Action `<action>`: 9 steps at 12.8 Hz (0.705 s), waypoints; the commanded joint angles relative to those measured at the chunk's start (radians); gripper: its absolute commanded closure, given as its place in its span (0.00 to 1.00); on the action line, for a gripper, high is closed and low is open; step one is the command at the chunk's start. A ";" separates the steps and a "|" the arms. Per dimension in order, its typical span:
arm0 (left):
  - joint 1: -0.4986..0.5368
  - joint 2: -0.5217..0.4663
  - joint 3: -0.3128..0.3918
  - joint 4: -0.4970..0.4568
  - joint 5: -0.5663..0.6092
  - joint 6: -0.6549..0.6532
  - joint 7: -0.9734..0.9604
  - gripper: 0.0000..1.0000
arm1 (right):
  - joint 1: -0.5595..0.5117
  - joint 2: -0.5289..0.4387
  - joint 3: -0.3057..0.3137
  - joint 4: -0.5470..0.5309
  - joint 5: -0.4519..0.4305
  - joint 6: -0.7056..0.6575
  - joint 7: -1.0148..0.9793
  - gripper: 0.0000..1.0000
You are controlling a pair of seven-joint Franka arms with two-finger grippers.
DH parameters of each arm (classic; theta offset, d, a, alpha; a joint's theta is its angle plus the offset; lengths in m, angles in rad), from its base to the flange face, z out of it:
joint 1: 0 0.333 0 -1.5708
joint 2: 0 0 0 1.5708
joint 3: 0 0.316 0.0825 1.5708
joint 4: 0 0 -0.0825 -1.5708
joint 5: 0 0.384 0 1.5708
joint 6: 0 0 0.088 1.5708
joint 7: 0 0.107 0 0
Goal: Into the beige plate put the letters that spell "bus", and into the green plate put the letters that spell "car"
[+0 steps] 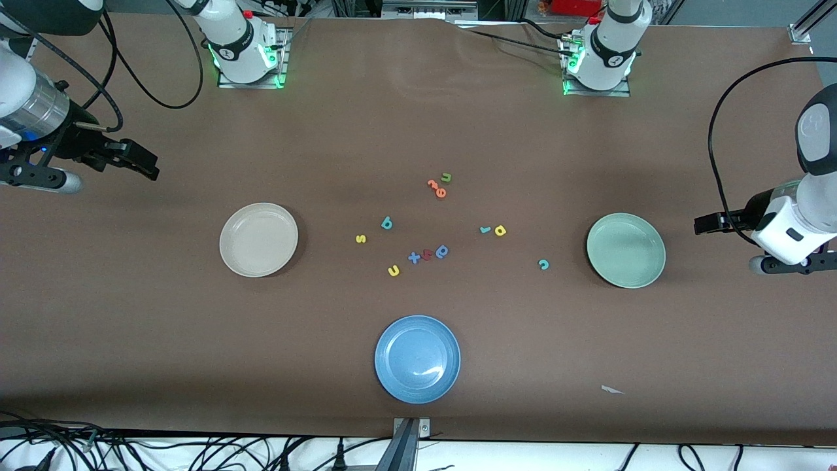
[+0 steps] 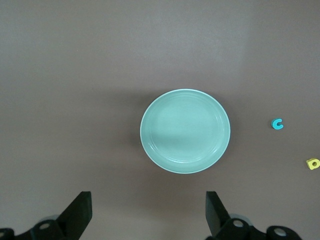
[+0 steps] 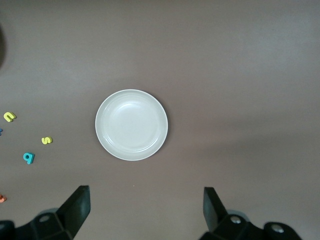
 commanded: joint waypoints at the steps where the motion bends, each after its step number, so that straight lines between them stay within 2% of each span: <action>1: -0.002 -0.007 0.005 -0.006 -0.026 -0.009 0.018 0.00 | -0.011 -0.012 0.014 -0.005 -0.014 0.001 -0.001 0.00; 9: -0.002 -0.006 0.005 -0.006 -0.026 -0.014 0.018 0.00 | -0.011 -0.018 0.009 -0.005 -0.008 -0.009 -0.003 0.00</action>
